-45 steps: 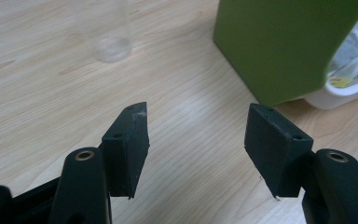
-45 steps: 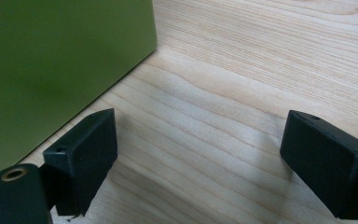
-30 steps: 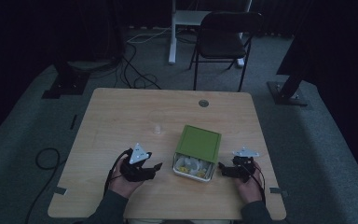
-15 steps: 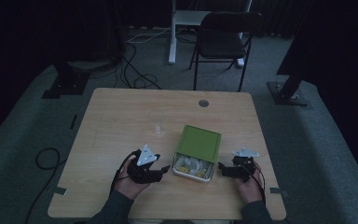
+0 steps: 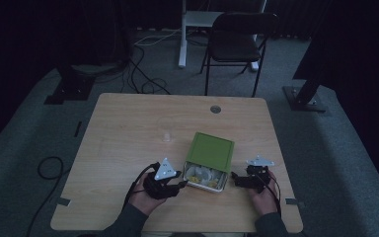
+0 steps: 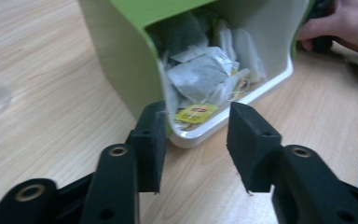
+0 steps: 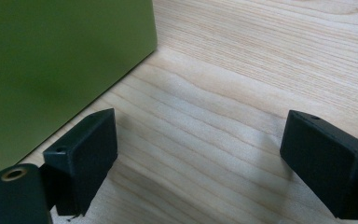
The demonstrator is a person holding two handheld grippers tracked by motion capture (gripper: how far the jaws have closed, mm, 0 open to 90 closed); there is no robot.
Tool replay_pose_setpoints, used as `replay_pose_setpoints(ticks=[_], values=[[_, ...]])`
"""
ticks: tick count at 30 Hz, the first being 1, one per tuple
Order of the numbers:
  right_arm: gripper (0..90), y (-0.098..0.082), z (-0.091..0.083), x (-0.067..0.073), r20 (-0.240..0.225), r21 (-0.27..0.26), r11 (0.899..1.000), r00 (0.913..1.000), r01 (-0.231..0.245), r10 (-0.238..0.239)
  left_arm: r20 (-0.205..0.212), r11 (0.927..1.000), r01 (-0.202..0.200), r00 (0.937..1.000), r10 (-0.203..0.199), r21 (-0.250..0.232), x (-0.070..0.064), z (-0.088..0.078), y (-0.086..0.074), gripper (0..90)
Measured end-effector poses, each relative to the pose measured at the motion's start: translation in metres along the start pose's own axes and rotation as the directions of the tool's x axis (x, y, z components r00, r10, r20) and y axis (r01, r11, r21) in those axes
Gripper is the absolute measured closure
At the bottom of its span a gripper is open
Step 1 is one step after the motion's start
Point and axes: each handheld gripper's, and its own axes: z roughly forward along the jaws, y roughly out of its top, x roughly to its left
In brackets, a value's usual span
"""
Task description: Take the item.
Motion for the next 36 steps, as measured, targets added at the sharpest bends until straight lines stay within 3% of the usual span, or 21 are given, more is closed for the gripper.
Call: replay_pose_setpoints(ticks=[7,10,15,24,30,36], values=[[10.6,0.000,0.000,0.000,0.000,0.000,1.000,1.0000,0.000,0.000,0.029,0.9996,-0.029,0.9992,0.029,0.002,-0.010,0.012,0.005,67.0],[10.6,0.000,0.000,0.000,0.001,0.000,1.000,1.0000,0.000,0.000,0.055,0.9989,-0.046,0.9974,0.045,0.012,-0.018,0.027,0.009,66.5],[10.6,0.000,0.000,0.000,0.001,0.000,1.000,1.0000,-0.001,0.001,0.085,0.9977,-0.066,0.9943,0.065,0.014,-0.029,0.046,0.016,61.5],[10.6,0.000,0.000,0.000,0.000,0.000,1.000,1.0000,-0.001,0.001,0.104,0.9951,-0.096,0.9902,0.093,0.024,-0.040,0.065,0.025,52.8],[10.6,0.000,0.000,0.000,0.000,0.000,1.000,1.0000,0.000,0.000,0.135,0.9941,-0.084,0.9881,0.074,0.069,-0.040,0.076,0.023,52.5],[10.6,0.000,0.000,0.000,0.000,0.000,1.000,1.0000,0.000,0.000,0.169,0.9972,-0.042,0.9851,0.031,0.062,-0.038,0.071,0.017,55.2]])
